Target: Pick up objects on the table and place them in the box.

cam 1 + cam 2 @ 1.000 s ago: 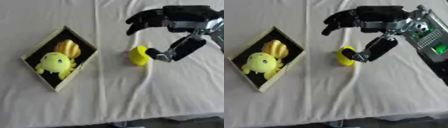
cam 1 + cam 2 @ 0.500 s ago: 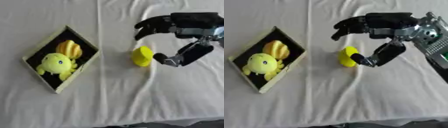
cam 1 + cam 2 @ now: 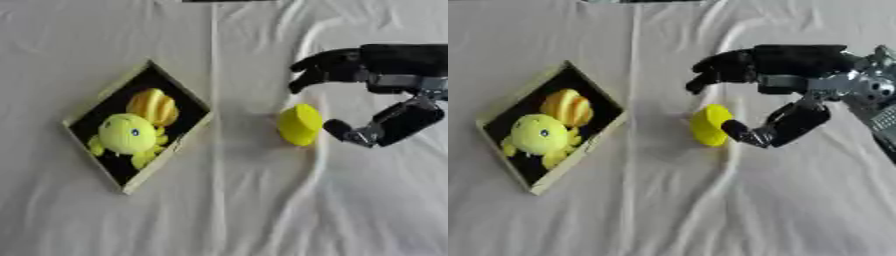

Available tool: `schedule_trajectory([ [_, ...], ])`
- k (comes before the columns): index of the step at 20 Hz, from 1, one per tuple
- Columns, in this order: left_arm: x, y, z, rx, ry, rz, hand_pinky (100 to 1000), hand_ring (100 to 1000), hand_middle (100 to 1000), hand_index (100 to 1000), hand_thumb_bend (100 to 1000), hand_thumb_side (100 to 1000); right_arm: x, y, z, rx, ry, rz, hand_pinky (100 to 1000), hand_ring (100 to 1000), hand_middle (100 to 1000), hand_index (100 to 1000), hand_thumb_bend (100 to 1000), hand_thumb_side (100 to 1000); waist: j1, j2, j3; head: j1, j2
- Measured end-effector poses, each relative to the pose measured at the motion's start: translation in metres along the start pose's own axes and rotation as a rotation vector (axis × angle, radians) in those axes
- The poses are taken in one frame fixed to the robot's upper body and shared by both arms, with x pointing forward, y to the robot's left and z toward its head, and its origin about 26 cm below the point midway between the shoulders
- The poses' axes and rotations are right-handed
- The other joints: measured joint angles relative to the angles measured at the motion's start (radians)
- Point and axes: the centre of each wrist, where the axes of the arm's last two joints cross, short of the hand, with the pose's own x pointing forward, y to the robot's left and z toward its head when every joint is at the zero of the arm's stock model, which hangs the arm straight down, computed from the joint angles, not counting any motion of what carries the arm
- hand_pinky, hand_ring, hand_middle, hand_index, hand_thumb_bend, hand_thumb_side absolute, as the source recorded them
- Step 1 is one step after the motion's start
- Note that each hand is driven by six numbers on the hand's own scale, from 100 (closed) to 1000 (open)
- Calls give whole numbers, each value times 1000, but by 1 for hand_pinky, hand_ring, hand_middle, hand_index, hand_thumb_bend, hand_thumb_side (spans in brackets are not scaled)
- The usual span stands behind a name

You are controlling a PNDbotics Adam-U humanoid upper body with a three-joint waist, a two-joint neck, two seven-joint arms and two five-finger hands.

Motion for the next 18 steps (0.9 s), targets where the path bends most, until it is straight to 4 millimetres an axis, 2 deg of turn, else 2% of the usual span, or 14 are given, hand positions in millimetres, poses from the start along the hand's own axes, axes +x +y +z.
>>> schedule_trajectory([
  [18, 0, 0, 1, -1, 12, 8, 726, 753, 722, 892, 100, 378, -38, 23, 8, 106, 113, 40, 1000, 1000, 837, 974, 100, 187, 5, 7, 13, 7, 2],
])
